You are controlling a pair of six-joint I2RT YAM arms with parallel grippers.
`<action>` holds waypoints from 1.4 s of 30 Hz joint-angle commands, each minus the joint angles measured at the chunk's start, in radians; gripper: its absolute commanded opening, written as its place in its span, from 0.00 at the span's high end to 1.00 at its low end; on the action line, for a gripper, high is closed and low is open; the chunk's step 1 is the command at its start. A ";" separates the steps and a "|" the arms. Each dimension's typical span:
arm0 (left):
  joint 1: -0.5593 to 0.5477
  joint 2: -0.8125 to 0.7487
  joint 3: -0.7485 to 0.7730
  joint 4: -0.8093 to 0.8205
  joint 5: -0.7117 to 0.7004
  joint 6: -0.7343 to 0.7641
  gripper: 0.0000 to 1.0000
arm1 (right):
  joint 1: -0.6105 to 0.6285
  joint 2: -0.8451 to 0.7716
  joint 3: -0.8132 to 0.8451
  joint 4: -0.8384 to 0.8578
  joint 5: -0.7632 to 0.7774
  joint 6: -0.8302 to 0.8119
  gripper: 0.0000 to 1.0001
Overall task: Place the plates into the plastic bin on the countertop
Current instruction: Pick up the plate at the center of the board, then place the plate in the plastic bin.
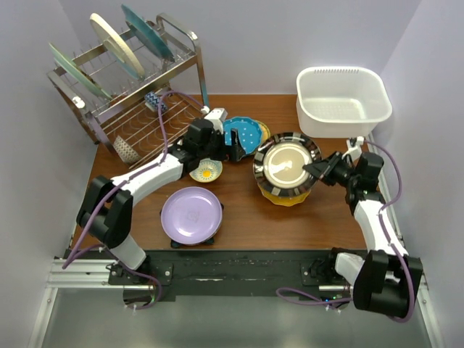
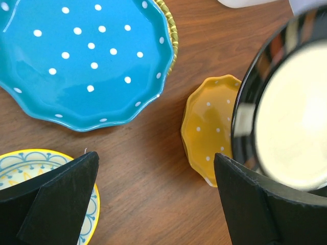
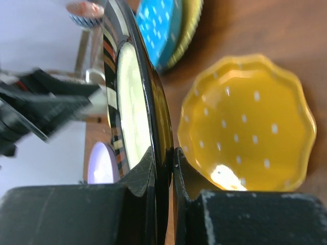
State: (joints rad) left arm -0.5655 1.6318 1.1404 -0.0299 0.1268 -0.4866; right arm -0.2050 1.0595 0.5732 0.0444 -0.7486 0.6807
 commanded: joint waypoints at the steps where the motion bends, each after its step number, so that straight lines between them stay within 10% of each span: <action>1: -0.005 0.013 0.033 0.044 0.043 0.008 0.01 | 0.006 0.094 0.194 0.156 -0.017 0.092 1.00; 42: -0.011 0.023 0.062 0.033 0.140 0.052 0.01 | 0.010 0.706 0.883 0.216 0.216 0.359 1.00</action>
State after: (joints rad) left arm -0.5720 1.6535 1.1706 -0.0250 0.2401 -0.4603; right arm -0.1967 1.7809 1.3487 0.1467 -0.5419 0.9737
